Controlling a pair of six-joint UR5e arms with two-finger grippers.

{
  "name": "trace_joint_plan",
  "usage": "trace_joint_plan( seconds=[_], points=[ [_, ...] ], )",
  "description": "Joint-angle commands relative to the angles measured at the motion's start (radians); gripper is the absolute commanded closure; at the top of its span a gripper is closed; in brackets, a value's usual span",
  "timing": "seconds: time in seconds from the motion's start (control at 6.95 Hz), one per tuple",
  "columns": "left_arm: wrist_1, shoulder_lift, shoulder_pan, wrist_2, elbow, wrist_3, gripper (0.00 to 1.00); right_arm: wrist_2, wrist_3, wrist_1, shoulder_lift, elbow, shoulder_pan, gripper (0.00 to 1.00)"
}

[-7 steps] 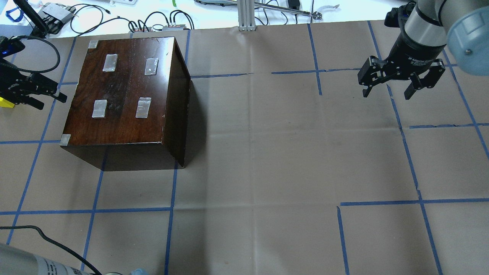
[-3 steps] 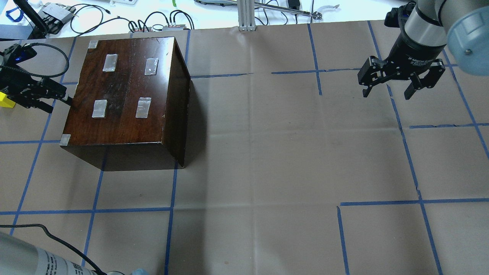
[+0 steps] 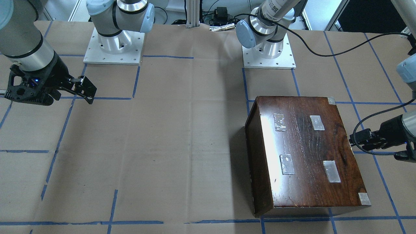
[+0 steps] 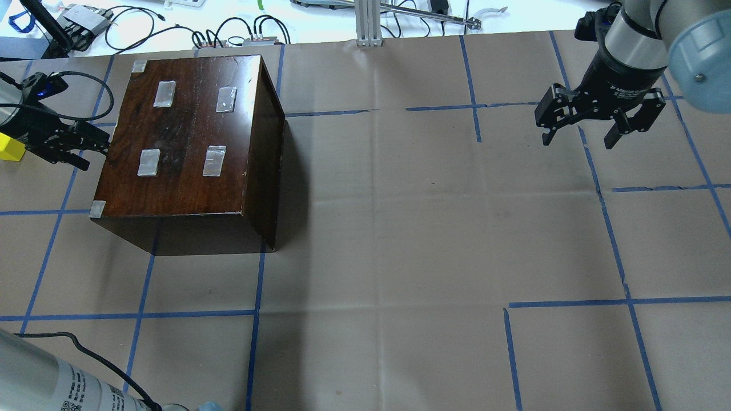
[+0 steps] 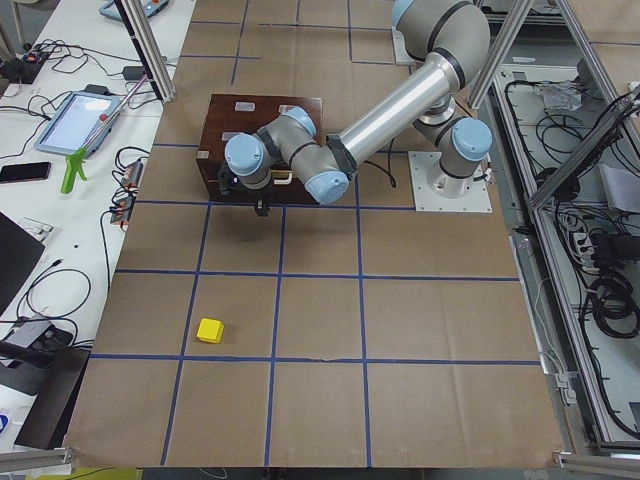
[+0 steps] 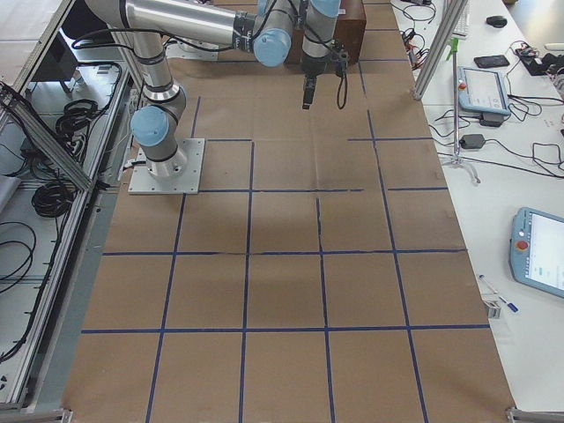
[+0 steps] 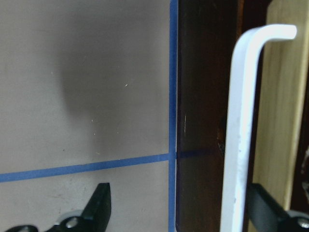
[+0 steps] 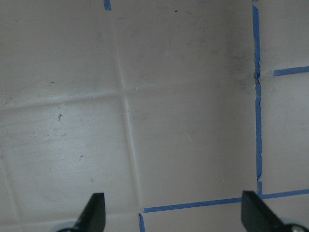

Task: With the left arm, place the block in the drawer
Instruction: 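Pull the drawer open outward with the left gripper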

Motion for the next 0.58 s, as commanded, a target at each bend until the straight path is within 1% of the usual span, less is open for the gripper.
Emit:
trace_joint_plan(
  seconds=[0.0,0.14,0.43],
  points=[
    [0.030,-0.015,-0.001,0.000,0.001,0.002,0.02,0.000,0.000,0.000,0.000,0.000,0.000,0.00],
    [0.065,-0.032,0.001,0.000,0.009,0.000,0.02,0.000,0.000,0.000,-0.001,0.000,0.000,0.00],
    [0.069,-0.035,0.007,0.006,0.032,0.005,0.02,0.000,0.000,0.000,0.000,0.000,0.000,0.00]
  ],
)
